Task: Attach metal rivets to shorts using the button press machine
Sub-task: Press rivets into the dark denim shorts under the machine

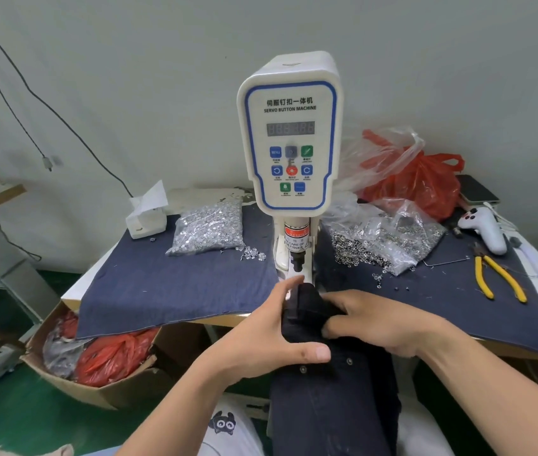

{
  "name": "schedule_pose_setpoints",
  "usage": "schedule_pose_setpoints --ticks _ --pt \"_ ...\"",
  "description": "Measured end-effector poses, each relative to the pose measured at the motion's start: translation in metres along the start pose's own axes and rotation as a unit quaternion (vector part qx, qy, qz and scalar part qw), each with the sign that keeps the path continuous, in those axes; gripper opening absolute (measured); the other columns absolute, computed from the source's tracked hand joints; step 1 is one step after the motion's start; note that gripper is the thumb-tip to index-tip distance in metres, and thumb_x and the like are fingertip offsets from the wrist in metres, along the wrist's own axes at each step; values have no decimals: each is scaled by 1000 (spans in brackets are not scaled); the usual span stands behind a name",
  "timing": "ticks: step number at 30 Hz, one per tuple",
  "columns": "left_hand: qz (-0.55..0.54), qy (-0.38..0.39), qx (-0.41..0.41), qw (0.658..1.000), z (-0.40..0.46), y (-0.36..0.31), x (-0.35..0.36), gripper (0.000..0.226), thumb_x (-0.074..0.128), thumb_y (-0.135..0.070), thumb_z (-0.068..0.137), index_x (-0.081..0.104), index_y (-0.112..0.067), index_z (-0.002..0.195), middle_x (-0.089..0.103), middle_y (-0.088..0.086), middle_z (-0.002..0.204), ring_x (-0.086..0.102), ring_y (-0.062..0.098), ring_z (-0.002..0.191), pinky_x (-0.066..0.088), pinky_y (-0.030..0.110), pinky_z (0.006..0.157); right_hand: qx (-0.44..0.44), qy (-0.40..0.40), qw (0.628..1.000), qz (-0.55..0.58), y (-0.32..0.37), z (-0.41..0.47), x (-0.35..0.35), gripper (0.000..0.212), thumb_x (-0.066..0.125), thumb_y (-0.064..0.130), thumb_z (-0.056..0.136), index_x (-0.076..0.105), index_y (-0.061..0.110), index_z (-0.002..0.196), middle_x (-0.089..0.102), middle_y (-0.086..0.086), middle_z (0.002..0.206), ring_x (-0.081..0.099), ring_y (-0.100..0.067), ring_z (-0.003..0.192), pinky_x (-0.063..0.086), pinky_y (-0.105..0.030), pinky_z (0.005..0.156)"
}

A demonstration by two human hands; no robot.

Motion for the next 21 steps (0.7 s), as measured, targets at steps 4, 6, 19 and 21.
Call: schedule_pose_setpoints --ticks 4,6,19,21 --pt "59 62 -69 994 1 17 -5 41 80 -54 88 76 -25 116 80 -2 111 76 15 105 58 44 102 9 -3 999 -39 5 -3 -12 30 79 38 82 71 20 106 76 -3 108 72 -20 104 56 -43 97" --pt "-45 48 -78 995 0 28 -15 40 79 -48 91 79 -15 114 79 11 113 76 26 104 59 48 101 32 4 998 -56 -3 -9 -23 44 85 48 77 68 19 106 75 -8 108 72 -21 102 55 -47 97" --pt "-310 7 -123 943 -5 27 -28 36 70 -39 100 77 -12 122 76 16 123 77 23 102 62 30 79 -17 -44 999 -16 -35 5 -36 22 71 38 81 67 25 98 73 -2 100 66 -16 88 50 -28 78" --pt "-264 24 -125 956 -2 24 -30 33 69 -36 101 77 -13 123 75 15 126 75 26 111 61 34 89 -2 -67 996 66 -39 8 -43 21 70 31 76 70 18 92 68 -10 91 63 -22 81 48 -37 76"
Point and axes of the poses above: each hand's wrist, its own z-axis towards the middle knuckle, its own x-axis out of the palm, y = z × x, the point moved 7 cm from there along z, towards the middle knuckle
